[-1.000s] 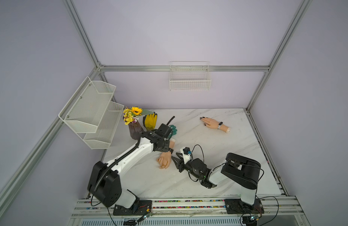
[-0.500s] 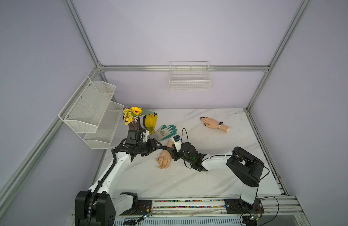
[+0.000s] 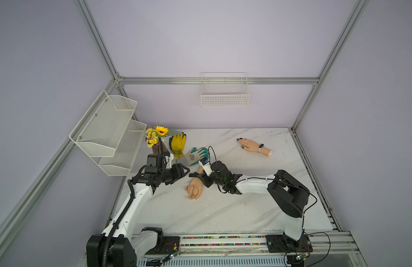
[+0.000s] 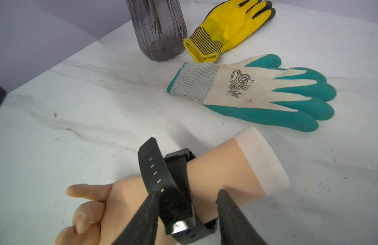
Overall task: Take off the watch
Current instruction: Untie the watch from the hand.
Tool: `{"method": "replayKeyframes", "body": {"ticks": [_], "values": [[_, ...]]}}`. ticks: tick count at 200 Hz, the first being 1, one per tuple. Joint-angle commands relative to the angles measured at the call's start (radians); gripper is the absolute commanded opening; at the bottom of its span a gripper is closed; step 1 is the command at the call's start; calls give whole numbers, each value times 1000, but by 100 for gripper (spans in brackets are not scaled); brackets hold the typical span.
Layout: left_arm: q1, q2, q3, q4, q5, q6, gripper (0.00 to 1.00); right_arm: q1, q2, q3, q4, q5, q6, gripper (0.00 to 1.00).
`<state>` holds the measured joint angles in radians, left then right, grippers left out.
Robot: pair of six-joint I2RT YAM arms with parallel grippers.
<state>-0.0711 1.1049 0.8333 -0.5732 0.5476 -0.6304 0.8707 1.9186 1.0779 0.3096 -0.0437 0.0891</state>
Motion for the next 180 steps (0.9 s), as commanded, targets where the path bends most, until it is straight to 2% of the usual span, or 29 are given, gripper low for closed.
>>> {"method": "replayKeyframes", "body": {"ticks": [1,79,138,180], "values": [[12,-4,0,16,17,31,62,4,29,26,-58,-39,-43,48],[24,4,-1,20,23,40,62,5,39,36,-112,-141,-111,43],[27,1,-2,21,30,55,62,8,11,56,-34,40,-68,40],[27,-1,-3,21,28,61,62,26,35,105,-44,103,-97,37]]}}
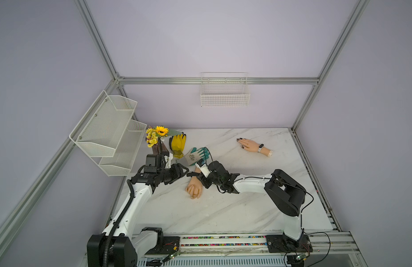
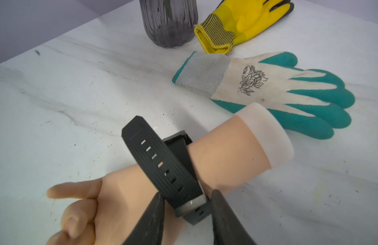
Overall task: Take off the watch
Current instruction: Untie the watch from the hand.
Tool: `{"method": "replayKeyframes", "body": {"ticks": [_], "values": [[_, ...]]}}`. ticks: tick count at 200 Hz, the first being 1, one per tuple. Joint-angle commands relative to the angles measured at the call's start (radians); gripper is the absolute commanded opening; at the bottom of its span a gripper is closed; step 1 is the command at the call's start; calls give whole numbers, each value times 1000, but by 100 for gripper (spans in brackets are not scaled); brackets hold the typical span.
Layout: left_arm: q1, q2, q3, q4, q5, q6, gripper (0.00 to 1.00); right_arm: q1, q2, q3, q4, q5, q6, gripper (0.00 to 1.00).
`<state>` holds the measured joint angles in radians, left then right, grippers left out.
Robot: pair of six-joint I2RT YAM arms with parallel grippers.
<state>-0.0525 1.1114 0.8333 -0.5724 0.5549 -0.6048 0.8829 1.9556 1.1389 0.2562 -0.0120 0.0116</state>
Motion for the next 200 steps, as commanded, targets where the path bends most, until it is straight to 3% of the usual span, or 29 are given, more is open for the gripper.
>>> {"method": "replayKeyframes", "body": {"ticks": [1,49,99,130,159,175,200], "values": [[7,-7,-3,19,20,36,62,16,-2,45,9,72,-21,37],[9,-3,-7,25,29,40,62,32,40,66,-23,19,-32,34],[8,-7,-10,23,30,55,62,32,47,71,-20,59,-25,53],[9,-6,-9,17,16,57,62,32,59,83,-37,110,-12,50],[9,-5,-7,2,-22,54,62,30,60,62,-71,271,81,47],[10,-8,-7,-13,-61,43,62,28,32,30,-73,361,180,51],[7,-18,-9,-14,-80,18,62,-6,-25,-54,-66,382,346,62]]}}
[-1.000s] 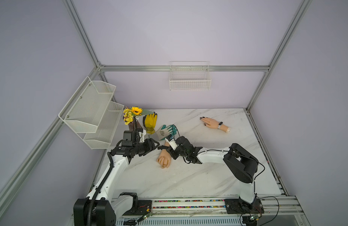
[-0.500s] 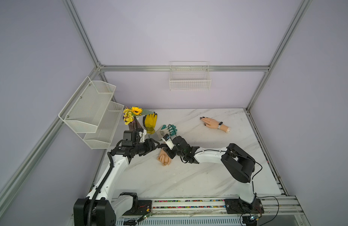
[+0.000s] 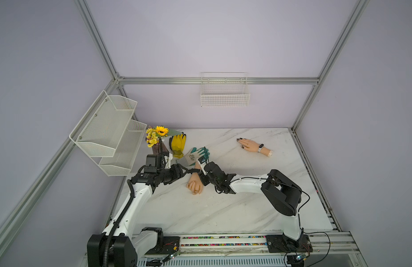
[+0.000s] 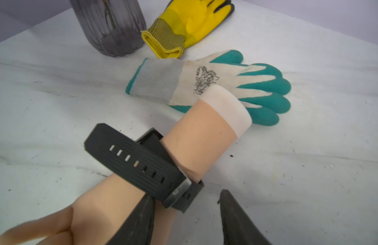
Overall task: Take off the watch
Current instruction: Untie the watch from the hand, then adjust the hand at the center of the board.
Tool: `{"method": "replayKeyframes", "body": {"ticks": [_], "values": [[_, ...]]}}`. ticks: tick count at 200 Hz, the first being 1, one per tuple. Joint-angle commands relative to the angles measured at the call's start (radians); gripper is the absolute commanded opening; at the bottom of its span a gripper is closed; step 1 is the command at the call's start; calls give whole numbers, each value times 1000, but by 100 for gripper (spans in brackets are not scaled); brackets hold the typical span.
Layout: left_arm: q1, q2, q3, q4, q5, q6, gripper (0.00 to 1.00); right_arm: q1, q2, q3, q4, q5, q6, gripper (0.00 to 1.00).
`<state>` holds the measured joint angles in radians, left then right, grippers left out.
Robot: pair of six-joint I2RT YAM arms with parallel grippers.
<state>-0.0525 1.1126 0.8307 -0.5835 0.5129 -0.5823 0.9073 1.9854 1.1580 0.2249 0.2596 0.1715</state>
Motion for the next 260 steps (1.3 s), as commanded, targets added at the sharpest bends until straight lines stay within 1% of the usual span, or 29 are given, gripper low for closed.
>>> {"method": "replayKeyframes", "body": {"ticks": [1,16,23,29,35,40,45,54,60,77,86,97,109,112,118,130,148,162,180,185,190,204,211,218,225,237,250,260], "values": [[6,-20,-7,-3,-39,-5,62,-32,-57,-76,-35,111,193,63],[-3,-25,-8,-3,-70,-22,63,-63,-84,-130,-24,103,281,68],[-12,-25,-13,3,-97,-39,64,-70,-109,-157,-19,83,304,70],[-24,-24,-21,15,-125,-59,66,-70,-135,-177,26,60,313,71],[-37,-19,-34,35,-149,-85,75,-71,-165,-197,51,24,320,73],[-49,-12,-47,61,-163,-106,80,-71,-194,-215,73,-13,328,75],[-61,-1,-58,88,-176,-124,85,-69,-224,-232,96,-49,345,81],[-83,29,-70,134,-189,-149,94,-68,-282,-271,150,-115,379,86],[-92,60,-69,168,-177,-155,99,-66,-322,-296,186,-156,399,88],[-118,162,-35,239,-103,-143,100,-64,-415,-349,258,-213,475,90],[-138,212,4,243,-88,-119,100,-60,-456,-373,286,-224,523,91],[-164,261,63,225,-98,-69,100,-56,-499,-402,321,-244,564,90],[-181,290,135,191,-98,8,98,-51,-544,-415,310,-234,599,90],[-181,324,156,179,-93,30,98,-51,-557,-415,296,-226,602,91],[-187,344,199,155,-91,73,97,-51,-581,-413,266,-204,607,90],[-211,374,288,100,-151,170,96,-51,-623,-414,216,-170,632,90],[-279,448,429,-8,-253,387,95,-61,-673,-422,166,-167,628,90],[-327,522,542,-111,-276,557,91,-76,-698,-423,115,-172,618,91],[-363,621,686,-262,-269,761,85,-106,-741,-443,75,-182,602,90],[-370,645,718,-295,-270,816,82,-116,-743,-454,73,-192,595,90],[-377,668,745,-322,-268,864,81,-127,-775,-464,73,-203,589,90],[-379,716,789,-393,-217,999,76,-162,-807,-488,73,-241,570,92],[-379,731,790,-417,-182,1078,74,-178,-814,-492,73,-263,564,92],[-378,746,782,-427,-170,1153,73,-191,-816,-492,73,-287,559,92],[-380,760,777,-428,-199,1196,73,-195,-811,-489,73,-314,551,92],[-380,794,803,-451,-250,1228,73,-196,-793,-472,71,-362,532,92],[-379,830,848,-482,-249,1270,72,-196,-766,-457,71,-390,517,92],[-376,855,872,-488,-226,1305,72,-196,-754,-446,71,-402,506,92]]}}
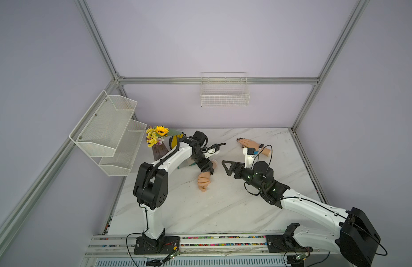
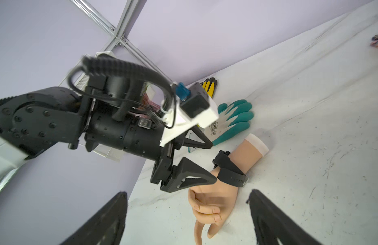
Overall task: Take off the watch
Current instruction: Adjust the hand at the center of the board.
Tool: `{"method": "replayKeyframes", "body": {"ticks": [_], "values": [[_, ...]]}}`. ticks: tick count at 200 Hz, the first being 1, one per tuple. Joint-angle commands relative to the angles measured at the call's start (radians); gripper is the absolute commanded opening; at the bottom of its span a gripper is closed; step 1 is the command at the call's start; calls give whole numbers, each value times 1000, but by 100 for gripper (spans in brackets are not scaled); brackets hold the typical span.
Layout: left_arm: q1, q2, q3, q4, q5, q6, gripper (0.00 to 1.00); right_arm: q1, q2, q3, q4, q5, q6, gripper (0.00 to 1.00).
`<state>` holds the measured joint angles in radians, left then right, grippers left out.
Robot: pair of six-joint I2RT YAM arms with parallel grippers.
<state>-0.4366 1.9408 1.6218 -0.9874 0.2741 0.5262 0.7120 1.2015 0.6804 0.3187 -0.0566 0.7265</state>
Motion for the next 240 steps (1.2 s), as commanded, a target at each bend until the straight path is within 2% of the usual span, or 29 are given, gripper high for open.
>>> {"method": "replayKeyframes", "body": {"ticks": [1,43,68,85,100,118,145,154,164,184,213,228,240], "values": [[7,30,83,-84,16,200,72,0,30,32,-23,-87,-50,92],[20,141,190,-123,-8,282,67,0,88,26,22,-124,-54,92],[39,185,251,-135,43,294,66,0,109,18,48,-147,-55,92],[38,212,281,-181,98,317,60,0,130,26,45,-147,-64,92],[38,225,276,-204,121,320,59,-3,147,36,45,-147,-73,92],[36,230,252,-220,122,321,51,-4,162,51,45,-153,-79,92],[36,215,200,-207,119,291,50,-12,152,48,49,-159,-79,92],[36,209,183,-197,129,281,45,-16,144,43,50,-160,-73,92],[35,199,162,-175,138,257,40,-17,133,35,53,-160,-64,92],[33,170,114,-115,151,193,21,-23,108,8,66,-146,-25,92],[28,87,15,21,148,19,14,-63,71,-53,56,-46,110,92],[26,30,-53,114,141,-89,10,-80,66,-78,71,-12,124,92],[16,-25,-126,210,125,-179,4,-84,85,-87,114,-6,102,92]]}}
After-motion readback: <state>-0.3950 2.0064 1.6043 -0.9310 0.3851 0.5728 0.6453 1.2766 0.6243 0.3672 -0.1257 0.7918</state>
